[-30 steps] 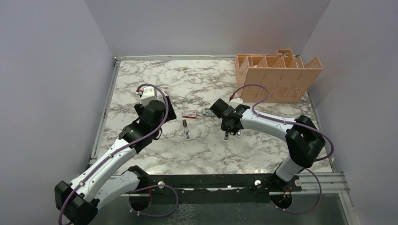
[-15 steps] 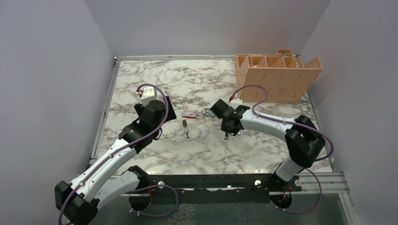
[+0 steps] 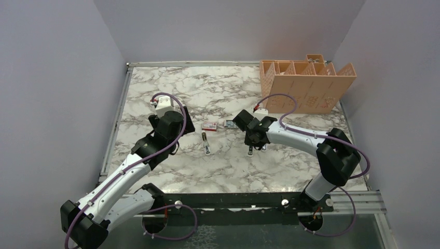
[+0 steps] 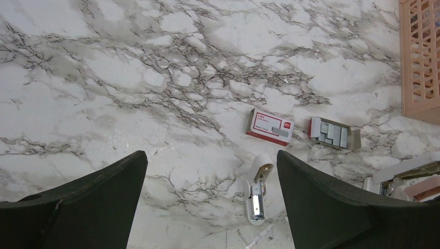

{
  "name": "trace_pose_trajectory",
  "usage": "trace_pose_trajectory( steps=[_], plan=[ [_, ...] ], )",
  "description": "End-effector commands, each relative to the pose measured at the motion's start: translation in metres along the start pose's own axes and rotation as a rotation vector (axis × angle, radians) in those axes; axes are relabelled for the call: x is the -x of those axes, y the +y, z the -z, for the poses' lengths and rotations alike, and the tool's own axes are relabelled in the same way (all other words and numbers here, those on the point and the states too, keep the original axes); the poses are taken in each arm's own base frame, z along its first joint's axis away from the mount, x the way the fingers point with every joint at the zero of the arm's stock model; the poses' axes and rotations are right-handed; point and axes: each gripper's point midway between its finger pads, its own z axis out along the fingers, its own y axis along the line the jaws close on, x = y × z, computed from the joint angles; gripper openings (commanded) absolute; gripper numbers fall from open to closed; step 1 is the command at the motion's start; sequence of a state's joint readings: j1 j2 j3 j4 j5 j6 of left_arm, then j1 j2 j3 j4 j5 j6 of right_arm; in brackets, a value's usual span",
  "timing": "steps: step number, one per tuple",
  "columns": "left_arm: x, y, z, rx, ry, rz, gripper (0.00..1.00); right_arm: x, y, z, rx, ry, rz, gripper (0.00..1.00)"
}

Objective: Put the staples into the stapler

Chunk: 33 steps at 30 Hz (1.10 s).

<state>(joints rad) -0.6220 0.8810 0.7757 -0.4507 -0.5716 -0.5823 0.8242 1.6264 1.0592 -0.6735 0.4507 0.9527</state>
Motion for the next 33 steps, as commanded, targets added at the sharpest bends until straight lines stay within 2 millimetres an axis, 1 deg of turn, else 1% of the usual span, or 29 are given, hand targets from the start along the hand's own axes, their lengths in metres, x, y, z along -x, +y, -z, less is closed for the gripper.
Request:
trace_pose_trajectory(
  steps=[1,14,26,33],
  plan=[
    [0.0,-0.003,0.0,-0.019,-0.006,0.012,0.95,0.007,0.004,0.005,0.033,-0.022,-0.016,0.21],
    [0.001,-0.003,0.0,-0.017,-0.006,0.011,0.95,-0.008,-0.002,-0.002,0.022,0.02,0.004,0.21],
    [0.0,-0.004,-0.001,-0.019,-0.003,0.01,0.95,0.0,-0.001,0.008,0.044,0.001,-0.003,0.21],
    [0.0,-0.003,-0.001,-0.019,-0.004,0.009,0.95,-0.01,-0.003,0.004,0.048,0.029,0.001,0.21]
  ],
)
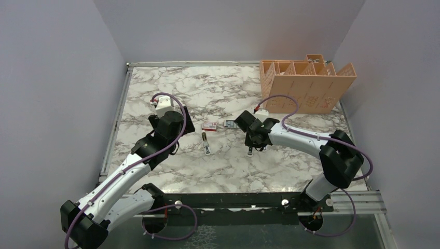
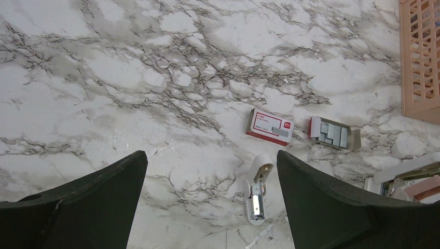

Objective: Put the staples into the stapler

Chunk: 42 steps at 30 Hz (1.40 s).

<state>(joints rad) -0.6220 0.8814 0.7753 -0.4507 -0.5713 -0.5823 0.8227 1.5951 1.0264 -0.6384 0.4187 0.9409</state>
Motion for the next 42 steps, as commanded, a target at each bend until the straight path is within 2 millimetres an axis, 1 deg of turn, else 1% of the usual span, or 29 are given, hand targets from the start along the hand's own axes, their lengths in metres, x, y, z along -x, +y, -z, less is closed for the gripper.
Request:
trace_pose_trajectory(
  steps=[1,8,15,25,29,35,42],
  plan=[
    [0.001,-0.003,-0.001,-0.018,-0.004,0.009,0.95,-0.007,-0.006,0.001,0.004,0.023,0.004,0.21],
    [0.0,-0.003,-0.001,-0.018,-0.002,0.009,0.95,-0.012,-0.011,-0.001,-0.005,0.032,0.002,0.21],
    [0.0,-0.003,-0.001,-0.019,-0.003,0.01,0.95,-0.013,-0.01,0.0,0.0,0.037,0.006,0.21],
    [0.0,-0.003,-0.001,-0.018,-0.001,0.009,0.95,-0.021,-0.009,0.002,0.024,0.071,0.03,0.27],
    [0.0,-0.003,-0.001,-0.018,-0.001,0.009,0.95,-0.012,-0.004,0.007,0.045,0.05,0.029,0.31],
    [-0.001,-0.003,-0.002,-0.016,0.001,0.007,0.95,0.009,0.005,0.019,0.068,-0.007,0.037,0.37],
    [-0.001,-0.003,-0.002,-0.015,0.002,0.005,0.95,0.038,0.03,0.03,0.144,-0.079,0.095,0.39]
  ],
)
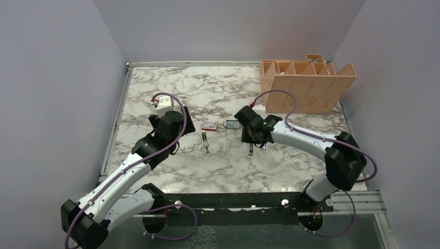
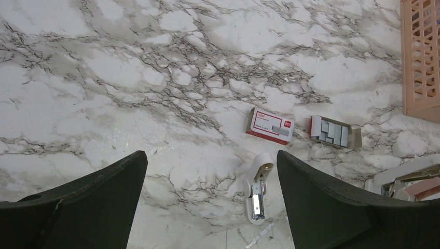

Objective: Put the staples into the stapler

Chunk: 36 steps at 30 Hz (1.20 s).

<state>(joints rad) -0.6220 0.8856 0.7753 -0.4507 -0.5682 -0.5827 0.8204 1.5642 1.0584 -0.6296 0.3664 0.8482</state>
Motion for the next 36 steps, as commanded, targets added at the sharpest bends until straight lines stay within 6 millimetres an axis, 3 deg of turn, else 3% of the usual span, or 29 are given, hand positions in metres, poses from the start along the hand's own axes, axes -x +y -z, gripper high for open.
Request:
trace_pose_trajectory(
  steps=[1,7,11,15,19,28,36],
  plan=[
    [0.001,-0.003,-0.001,-0.014,-0.005,0.007,0.95,0.032,0.02,0.014,0.07,-0.086,0.05,0.39],
    [0.0,-0.004,-0.002,-0.018,-0.002,0.003,0.95,0.055,0.043,0.01,0.101,-0.12,0.138,0.33],
    [-0.001,-0.005,-0.003,-0.018,0.0,0.002,0.95,0.065,0.052,-0.003,0.089,-0.116,0.152,0.32],
    [-0.001,-0.005,-0.003,-0.017,0.001,0.001,0.95,0.07,0.061,-0.019,0.095,-0.096,0.165,0.32],
    [-0.001,-0.005,-0.004,-0.017,0.002,0.0,0.95,0.07,0.072,-0.039,0.108,-0.063,0.19,0.4],
    [-0.002,-0.004,-0.004,-0.016,0.002,-0.003,0.95,0.079,0.074,-0.077,0.055,-0.024,0.202,0.42],
    [-0.001,-0.003,-0.004,-0.009,-0.003,-0.003,0.95,0.072,0.078,-0.092,0.082,0.017,0.231,0.42]
  ],
)
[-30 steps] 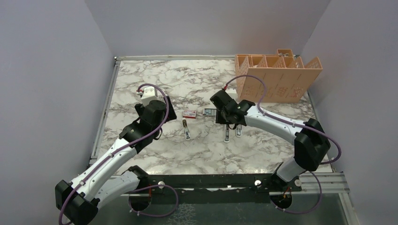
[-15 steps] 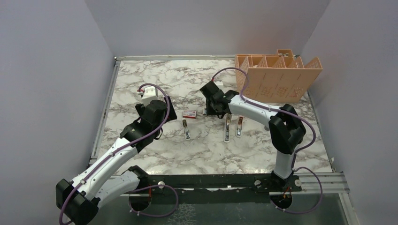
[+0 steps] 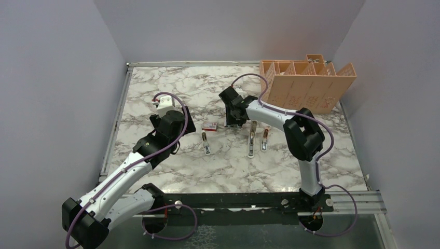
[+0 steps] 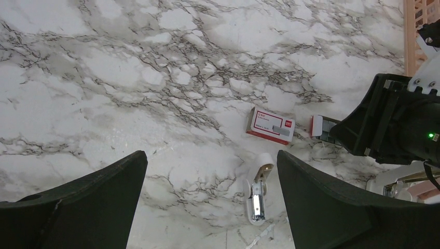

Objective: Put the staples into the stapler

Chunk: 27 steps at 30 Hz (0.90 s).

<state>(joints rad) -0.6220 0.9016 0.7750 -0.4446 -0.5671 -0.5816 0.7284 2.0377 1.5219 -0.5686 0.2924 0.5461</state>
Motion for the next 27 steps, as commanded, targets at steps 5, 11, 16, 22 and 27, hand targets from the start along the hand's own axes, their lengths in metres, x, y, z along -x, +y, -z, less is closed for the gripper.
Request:
trace_pose_trajectory(
  steps=[5,11,16,22,27],
  plan=[
    [0.001,-0.002,-0.001,-0.013,-0.011,0.002,0.95,0.001,0.014,-0.013,0.056,0.029,0.04,0.41],
    [0.001,-0.001,0.0,-0.011,-0.013,0.003,0.95,-0.002,0.011,-0.016,0.036,0.042,0.049,0.37],
    [0.002,-0.001,0.0,-0.012,-0.014,0.004,0.95,-0.002,0.006,-0.014,0.008,0.038,0.04,0.27],
    [0.002,-0.001,0.0,-0.016,-0.015,0.007,0.95,0.0,0.004,-0.011,0.005,0.028,0.031,0.21],
    [0.002,-0.001,0.001,-0.016,-0.017,0.008,0.95,-0.003,0.007,-0.014,0.013,0.044,0.037,0.3]
  ],
)
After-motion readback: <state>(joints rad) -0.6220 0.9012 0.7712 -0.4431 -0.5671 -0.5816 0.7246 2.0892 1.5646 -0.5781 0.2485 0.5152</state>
